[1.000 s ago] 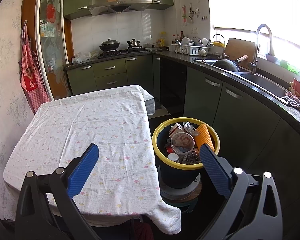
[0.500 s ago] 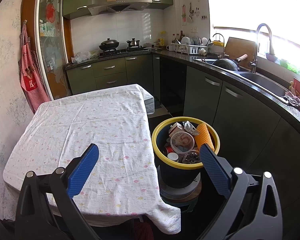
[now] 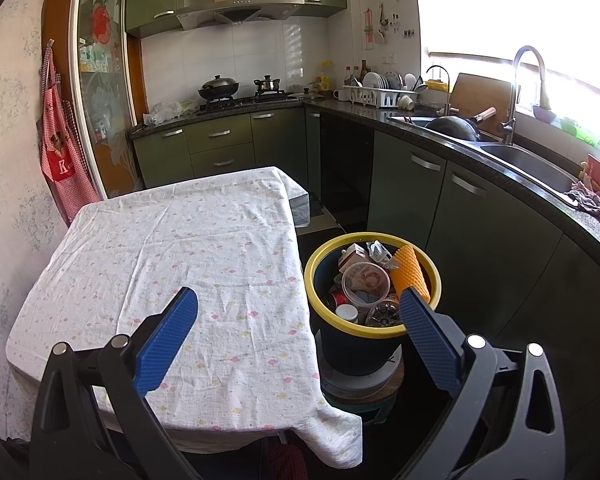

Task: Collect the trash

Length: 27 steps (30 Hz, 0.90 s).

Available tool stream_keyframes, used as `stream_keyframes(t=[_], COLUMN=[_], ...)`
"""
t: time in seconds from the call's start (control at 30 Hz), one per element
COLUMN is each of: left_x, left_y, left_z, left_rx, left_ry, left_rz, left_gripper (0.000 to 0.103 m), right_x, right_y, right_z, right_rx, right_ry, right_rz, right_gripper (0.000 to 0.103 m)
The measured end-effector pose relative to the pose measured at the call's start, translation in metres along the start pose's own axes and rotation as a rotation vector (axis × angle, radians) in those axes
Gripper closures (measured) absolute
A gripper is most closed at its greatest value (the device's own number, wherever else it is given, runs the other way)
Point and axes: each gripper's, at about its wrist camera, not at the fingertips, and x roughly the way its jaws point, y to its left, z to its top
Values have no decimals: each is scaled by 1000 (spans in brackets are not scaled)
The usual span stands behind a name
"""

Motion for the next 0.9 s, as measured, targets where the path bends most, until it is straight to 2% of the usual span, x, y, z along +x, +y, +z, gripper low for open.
stream_keyframes(t=[0.73, 0.9], left_x=[4, 6], left_y=[1, 7], left_z=[-3, -4], left_rx=[-1, -39], left_ry=[11, -26], left_rz=[-4, -35], left_gripper=[5, 5], right_x=[1, 4], right_y=[0, 2], right_z=[-1, -4], right_rx=[1, 1], right_ry=[3, 10], right_rz=[-1, 3], right_gripper=[7, 7])
